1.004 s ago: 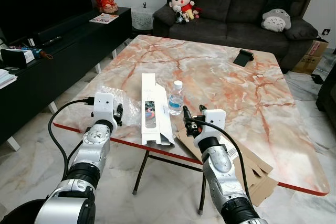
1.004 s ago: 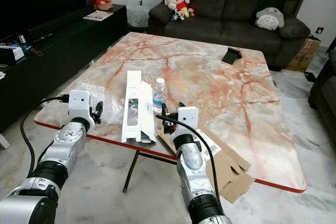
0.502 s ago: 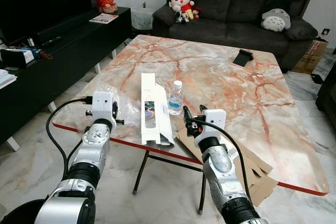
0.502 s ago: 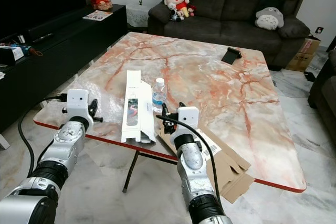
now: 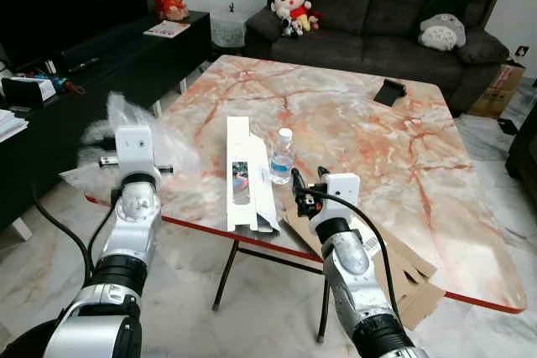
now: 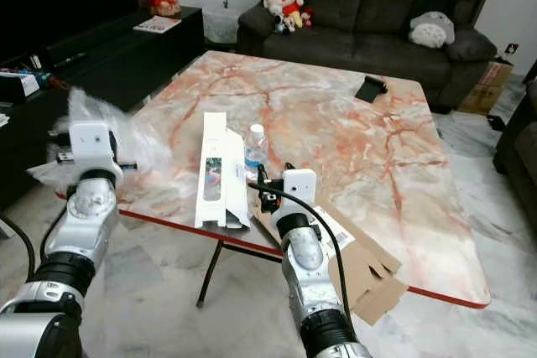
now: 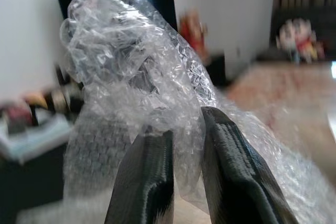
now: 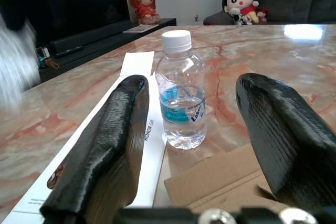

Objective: Picking trash to rubbish bin

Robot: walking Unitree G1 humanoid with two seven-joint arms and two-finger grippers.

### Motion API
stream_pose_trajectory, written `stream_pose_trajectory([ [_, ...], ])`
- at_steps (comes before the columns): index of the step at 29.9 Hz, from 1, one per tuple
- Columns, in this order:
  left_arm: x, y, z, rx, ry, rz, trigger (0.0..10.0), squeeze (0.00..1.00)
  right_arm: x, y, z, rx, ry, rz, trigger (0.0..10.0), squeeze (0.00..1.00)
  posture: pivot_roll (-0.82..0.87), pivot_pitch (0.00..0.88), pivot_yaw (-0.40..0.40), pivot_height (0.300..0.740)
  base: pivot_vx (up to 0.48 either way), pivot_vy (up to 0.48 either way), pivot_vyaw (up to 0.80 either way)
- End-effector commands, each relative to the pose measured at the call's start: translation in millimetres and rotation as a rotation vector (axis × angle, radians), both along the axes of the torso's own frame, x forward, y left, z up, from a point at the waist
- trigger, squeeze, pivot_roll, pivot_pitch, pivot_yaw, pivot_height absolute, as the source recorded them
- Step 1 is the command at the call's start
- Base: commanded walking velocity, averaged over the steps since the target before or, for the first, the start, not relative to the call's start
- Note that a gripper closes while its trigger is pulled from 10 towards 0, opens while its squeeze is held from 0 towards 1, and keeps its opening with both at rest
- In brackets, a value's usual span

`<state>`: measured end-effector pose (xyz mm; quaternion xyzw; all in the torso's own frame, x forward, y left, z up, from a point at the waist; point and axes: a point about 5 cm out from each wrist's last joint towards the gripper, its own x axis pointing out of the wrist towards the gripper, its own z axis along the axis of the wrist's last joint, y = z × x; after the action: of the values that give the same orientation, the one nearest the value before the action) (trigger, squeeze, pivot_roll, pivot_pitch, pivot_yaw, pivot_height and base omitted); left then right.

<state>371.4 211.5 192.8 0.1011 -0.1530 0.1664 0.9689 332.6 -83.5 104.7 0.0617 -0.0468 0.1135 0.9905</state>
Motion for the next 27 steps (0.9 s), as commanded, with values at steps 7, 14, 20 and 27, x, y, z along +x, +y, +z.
stream_pose_trajectory([
  [7, -9.8, -30.3, 12.4, 0.090, -0.118, -0.108, 10.0, 0.00, 2.4, -2.4, 8.9, 0.012, -0.044, -0.012, 10.0, 0.00, 0.17, 0.000, -0.056, 0.740, 0.000, 0.000, 0.00],
  [14, -26.0, -55.2, -5.6, 0.085, -0.124, -0.169, 10.0, 0.00, 4.4, -7.0, 18.7, 0.037, -0.097, -0.037, 10.0, 0.00, 0.17, 0.000, -0.056, 0.740, 0.000, 0.000, 0.00],
  [20, -28.1, -55.5, -10.5, 0.088, -0.103, -0.168, 10.0, 0.00, 5.2, -6.6, 22.8, 0.043, -0.117, -0.041, 10.0, 0.00, 0.17, 0.000, -0.056, 0.740, 0.000, 0.000, 0.00],
  [27, -29.0, -52.9, -9.1, 0.091, -0.103, -0.156, 10.0, 0.00, 10.7, -15.3, 32.6, 0.039, -0.155, -0.080, 10.0, 0.00, 0.17, 0.000, -0.058, 0.740, 0.000, 0.000, 0.00],
])
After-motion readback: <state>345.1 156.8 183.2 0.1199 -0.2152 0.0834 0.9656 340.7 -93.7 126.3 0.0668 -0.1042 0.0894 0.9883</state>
